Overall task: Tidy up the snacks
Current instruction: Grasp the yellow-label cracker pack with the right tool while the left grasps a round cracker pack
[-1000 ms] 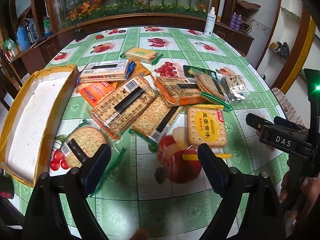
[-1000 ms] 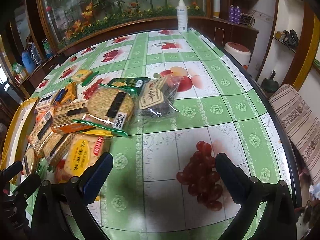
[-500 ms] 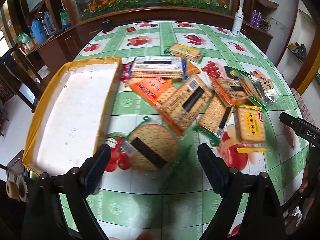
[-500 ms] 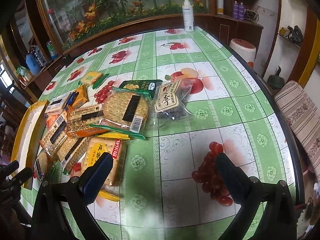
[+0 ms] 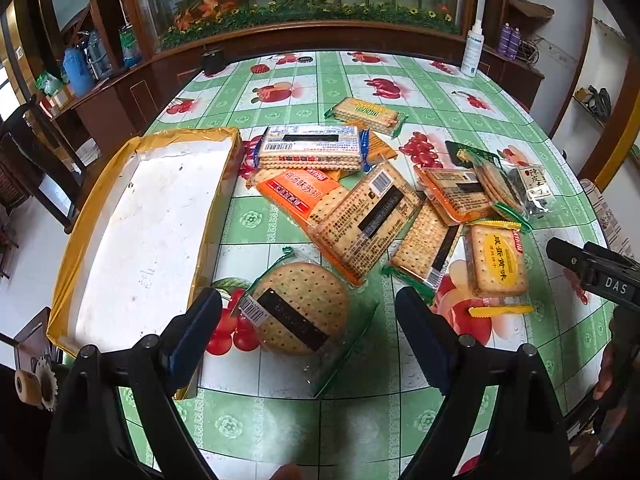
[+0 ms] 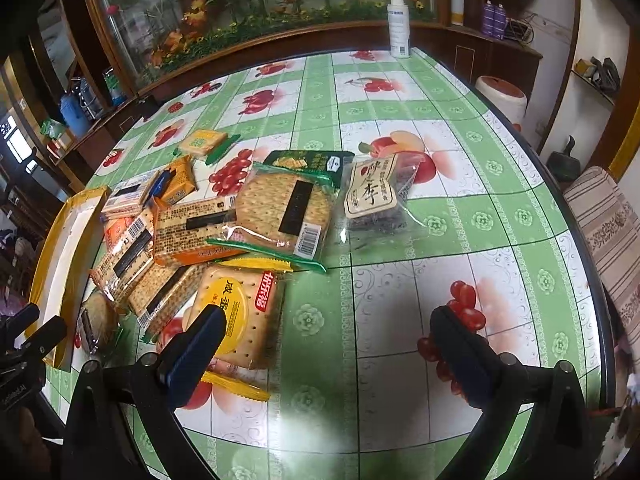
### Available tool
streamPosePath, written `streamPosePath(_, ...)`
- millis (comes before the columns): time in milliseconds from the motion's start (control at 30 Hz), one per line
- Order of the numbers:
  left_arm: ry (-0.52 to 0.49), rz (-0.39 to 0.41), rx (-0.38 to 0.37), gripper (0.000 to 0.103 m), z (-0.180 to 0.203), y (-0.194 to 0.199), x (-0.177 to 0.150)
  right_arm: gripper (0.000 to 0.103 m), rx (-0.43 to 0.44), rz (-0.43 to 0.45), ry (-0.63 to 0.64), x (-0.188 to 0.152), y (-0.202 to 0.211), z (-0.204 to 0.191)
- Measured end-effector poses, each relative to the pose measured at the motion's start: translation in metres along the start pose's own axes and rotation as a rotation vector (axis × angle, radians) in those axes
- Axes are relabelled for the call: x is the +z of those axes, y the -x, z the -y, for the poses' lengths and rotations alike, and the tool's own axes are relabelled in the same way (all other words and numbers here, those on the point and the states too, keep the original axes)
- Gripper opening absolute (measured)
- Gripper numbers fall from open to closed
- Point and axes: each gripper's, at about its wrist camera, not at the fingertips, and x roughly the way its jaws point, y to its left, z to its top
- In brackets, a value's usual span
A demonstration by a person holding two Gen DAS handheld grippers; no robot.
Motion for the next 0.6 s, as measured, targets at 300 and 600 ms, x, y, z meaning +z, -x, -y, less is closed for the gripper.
streamPosePath(300, 0.039, -0.115, 0.015, 0.089, -0.036, -0.011, 0.021, 0.103, 0.029, -0.057, -0.024, -0.002, -0.011, -0.011)
streamPosePath(600, 0.034, -0.208, -0.021, 0.089, -0.042, -0.023, 0.034, 0.103, 0.09, -0.143, 0.001, -0.001, -0.035, -0.048)
